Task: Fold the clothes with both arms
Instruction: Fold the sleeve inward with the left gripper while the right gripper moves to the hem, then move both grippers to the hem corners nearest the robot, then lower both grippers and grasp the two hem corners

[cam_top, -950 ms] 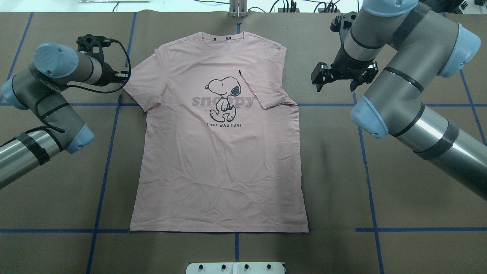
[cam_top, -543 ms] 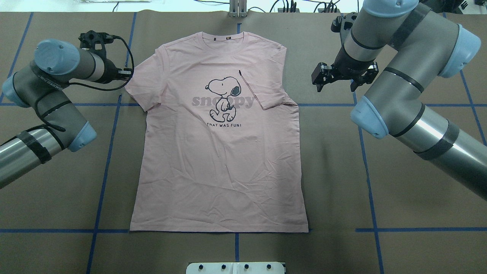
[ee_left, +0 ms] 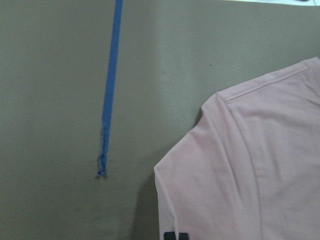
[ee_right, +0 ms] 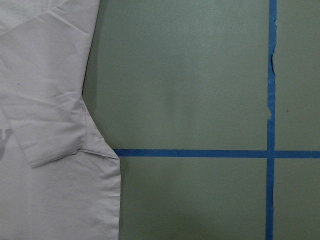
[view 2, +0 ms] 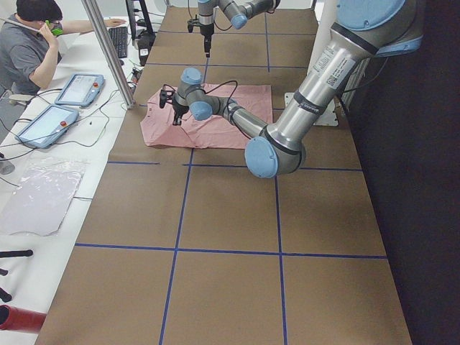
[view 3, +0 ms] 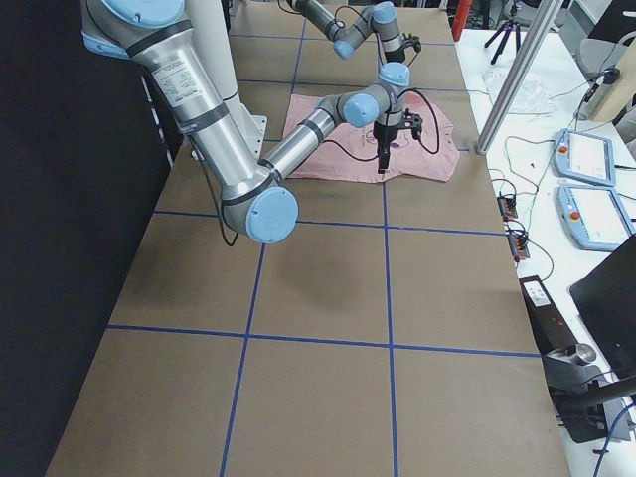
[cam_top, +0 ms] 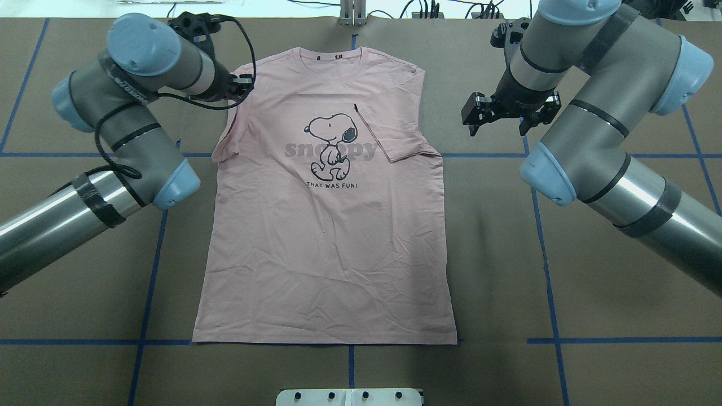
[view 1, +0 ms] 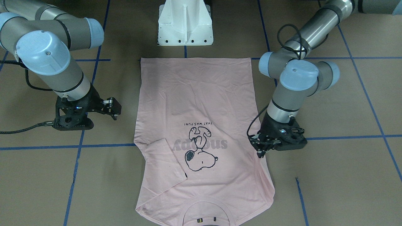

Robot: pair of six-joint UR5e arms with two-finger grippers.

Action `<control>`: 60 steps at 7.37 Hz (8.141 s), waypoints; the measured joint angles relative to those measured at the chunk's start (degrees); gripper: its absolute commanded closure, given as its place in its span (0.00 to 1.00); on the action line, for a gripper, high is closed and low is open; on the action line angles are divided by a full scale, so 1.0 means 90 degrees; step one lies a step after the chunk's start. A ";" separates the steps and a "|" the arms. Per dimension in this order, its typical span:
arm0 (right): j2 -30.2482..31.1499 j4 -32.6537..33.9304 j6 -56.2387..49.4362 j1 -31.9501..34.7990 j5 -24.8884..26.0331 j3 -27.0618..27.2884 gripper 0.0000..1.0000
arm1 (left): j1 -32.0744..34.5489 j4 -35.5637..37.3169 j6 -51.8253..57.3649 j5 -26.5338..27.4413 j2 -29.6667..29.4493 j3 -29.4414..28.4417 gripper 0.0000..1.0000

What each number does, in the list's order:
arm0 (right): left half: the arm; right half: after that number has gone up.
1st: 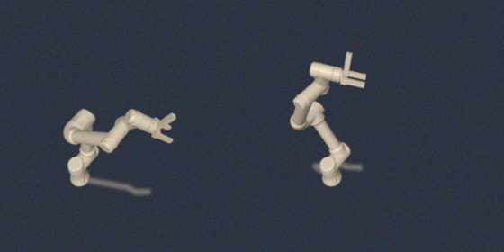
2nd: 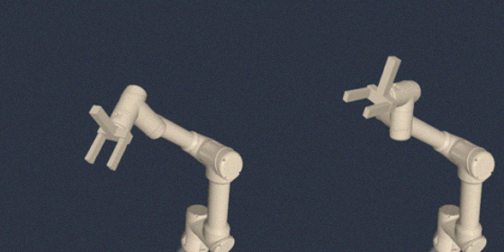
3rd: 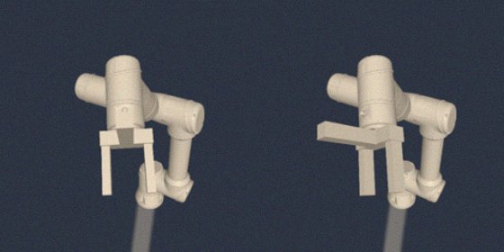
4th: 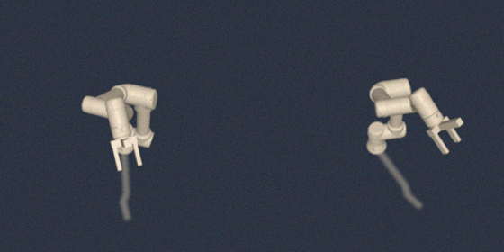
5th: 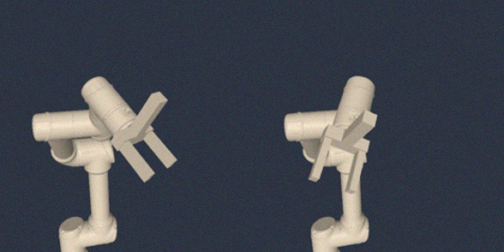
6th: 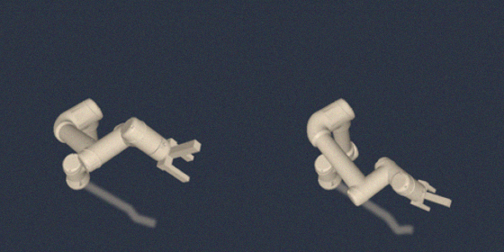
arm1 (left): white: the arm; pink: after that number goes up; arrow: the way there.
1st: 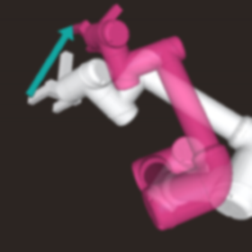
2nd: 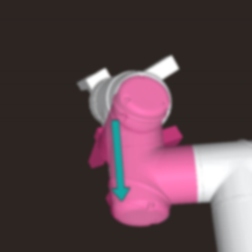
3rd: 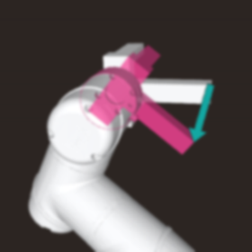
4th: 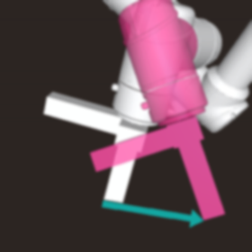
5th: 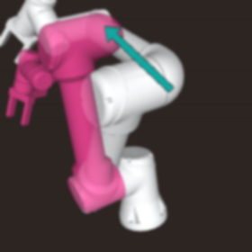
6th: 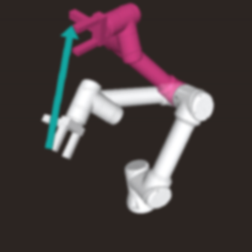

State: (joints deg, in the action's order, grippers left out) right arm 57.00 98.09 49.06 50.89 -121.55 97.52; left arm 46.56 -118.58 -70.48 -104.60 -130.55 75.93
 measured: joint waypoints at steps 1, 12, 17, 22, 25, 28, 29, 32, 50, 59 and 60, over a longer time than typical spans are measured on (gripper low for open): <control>-0.0001 0.0000 0.0001 0.0000 0.0000 0.0035 0.00 | -0.0119 0.0000 -0.0333 0.0006 -0.0551 -0.0561 1.00; 0.1220 -0.1192 0.2118 -0.1618 0.1236 0.1533 0.00 | -0.0753 0.0646 -0.0352 -0.0387 0.0766 0.1736 0.00; 0.1812 -0.1273 0.4327 -0.3975 0.3204 0.2428 0.00 | -0.1209 0.1085 0.0053 -0.0305 0.3309 0.4230 0.00; 0.2221 -0.1445 0.4883 -0.4955 0.3873 0.2268 0.00 | -0.1257 0.0805 0.0058 -0.0202 0.3852 0.4511 0.00; 0.2205 -0.1440 0.4855 -0.4987 0.3818 0.2020 0.03 | -0.1265 0.0803 0.0058 -0.0204 0.3840 0.4512 0.00; 0.2159 -0.1445 0.4816 -0.4991 0.3800 0.1902 0.33 | -0.1267 0.0798 0.0058 -0.0204 0.3818 0.4504 0.00; 0.2156 -0.1445 0.4814 -0.4986 0.3799 0.1902 0.53 | -0.1267 0.0800 0.0060 -0.0204 0.3819 0.4504 0.00; 0.2146 -0.1449 0.4785 -0.4920 0.3733 0.1937 1.00 | -0.1267 0.0800 0.0076 -0.0213 0.3814 0.4492 0.00; 0.2123 -0.1446 0.4783 -0.4639 0.3682 0.2350 1.00 | -0.3843 0.2032 -0.3253 0.1368 0.3778 0.4742 0.02; 0.2115 -0.1446 0.4783 -0.4603 0.3672 0.2374 1.00 | -0.3982 0.2013 -0.3342 0.1368 0.3772 0.4552 0.69; 0.2119 -0.1446 0.4783 -0.4591 0.3672 0.2376 1.00 | -0.3982 0.2011 -0.3380 0.1368 0.3770 0.4560 0.78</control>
State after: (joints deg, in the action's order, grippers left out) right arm 76.07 85.08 92.11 9.57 -88.50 118.90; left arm 10.72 -100.48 -100.90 -92.28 -96.62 116.97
